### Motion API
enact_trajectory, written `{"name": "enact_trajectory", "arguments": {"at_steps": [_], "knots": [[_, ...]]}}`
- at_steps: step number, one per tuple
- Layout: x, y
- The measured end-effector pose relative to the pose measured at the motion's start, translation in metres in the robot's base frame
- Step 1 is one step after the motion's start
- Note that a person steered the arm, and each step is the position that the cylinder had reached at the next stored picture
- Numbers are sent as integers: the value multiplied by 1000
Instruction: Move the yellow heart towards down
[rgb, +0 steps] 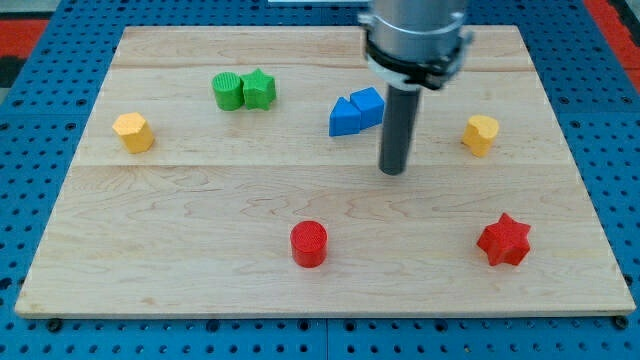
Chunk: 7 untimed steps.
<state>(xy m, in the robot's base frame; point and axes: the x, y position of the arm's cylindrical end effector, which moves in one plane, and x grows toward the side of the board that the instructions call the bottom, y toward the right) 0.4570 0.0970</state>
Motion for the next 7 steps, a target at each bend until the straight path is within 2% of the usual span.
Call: {"name": "enact_trajectory", "arguments": {"at_steps": [1, 2, 3, 4, 5, 6, 7], "knots": [[-1, 78], [-26, 137], [-72, 150], [-78, 60], [-56, 70], [-63, 125], [-47, 142]]}}
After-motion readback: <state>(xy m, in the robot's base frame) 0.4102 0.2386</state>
